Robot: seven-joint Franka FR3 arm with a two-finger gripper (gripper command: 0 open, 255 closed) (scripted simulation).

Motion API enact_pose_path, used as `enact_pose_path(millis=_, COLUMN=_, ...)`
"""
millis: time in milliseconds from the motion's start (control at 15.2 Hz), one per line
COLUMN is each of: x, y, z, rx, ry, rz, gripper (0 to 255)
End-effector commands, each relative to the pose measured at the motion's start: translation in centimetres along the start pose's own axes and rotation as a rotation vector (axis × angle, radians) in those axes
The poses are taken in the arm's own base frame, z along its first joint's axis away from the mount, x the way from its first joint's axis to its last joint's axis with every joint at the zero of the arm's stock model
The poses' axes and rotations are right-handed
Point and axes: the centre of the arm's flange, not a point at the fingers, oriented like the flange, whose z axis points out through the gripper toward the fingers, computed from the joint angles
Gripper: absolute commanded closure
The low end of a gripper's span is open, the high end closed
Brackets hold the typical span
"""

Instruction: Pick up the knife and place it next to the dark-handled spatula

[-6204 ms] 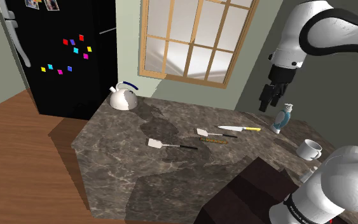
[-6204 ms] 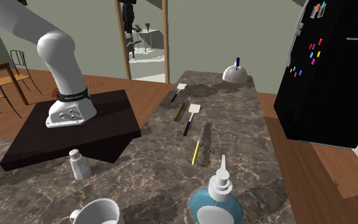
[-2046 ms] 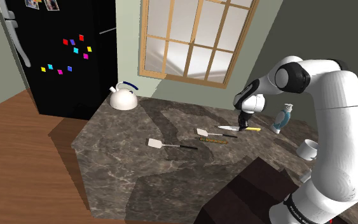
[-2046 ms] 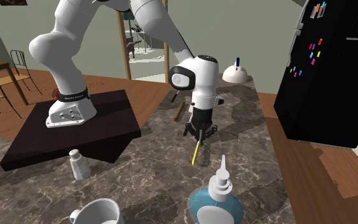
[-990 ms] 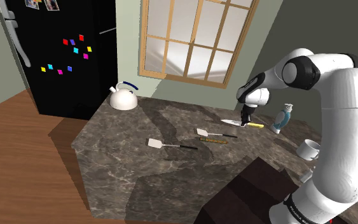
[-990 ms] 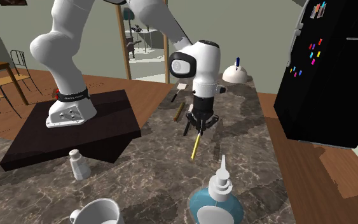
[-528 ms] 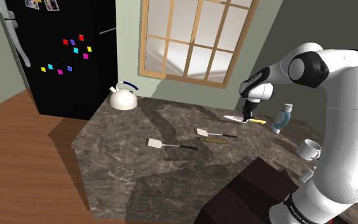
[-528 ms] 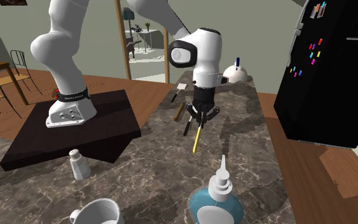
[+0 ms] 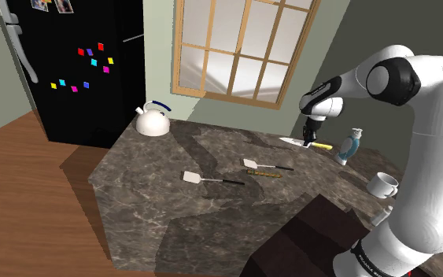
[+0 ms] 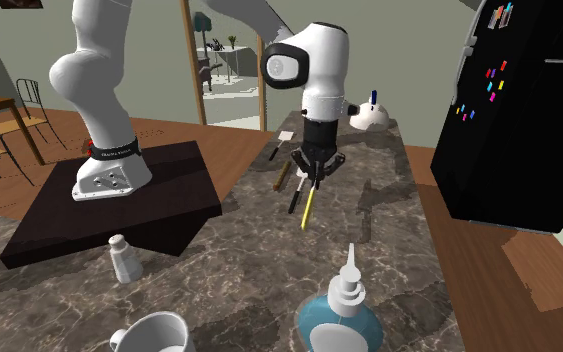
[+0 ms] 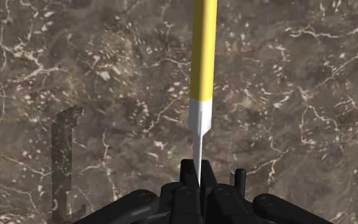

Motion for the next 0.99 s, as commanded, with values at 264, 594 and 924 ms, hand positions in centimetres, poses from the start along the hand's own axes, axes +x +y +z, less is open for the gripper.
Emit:
enact_pose_path(millis=264, x=4.8, y=-5.6, z=-0.7, rx=0.0, ry=0.0, rz=0.0, gripper=255)
enact_pose_path(millis=594, x=9.0, y=-10.6, z=-1.1, rx=0.0, ry=0.0, rz=0.0, gripper=255)
enact_pose_path(millis=924, x=13.3, y=-15.7, z=-1.5, rx=0.0, ry=0.0, rz=0.0, gripper=255)
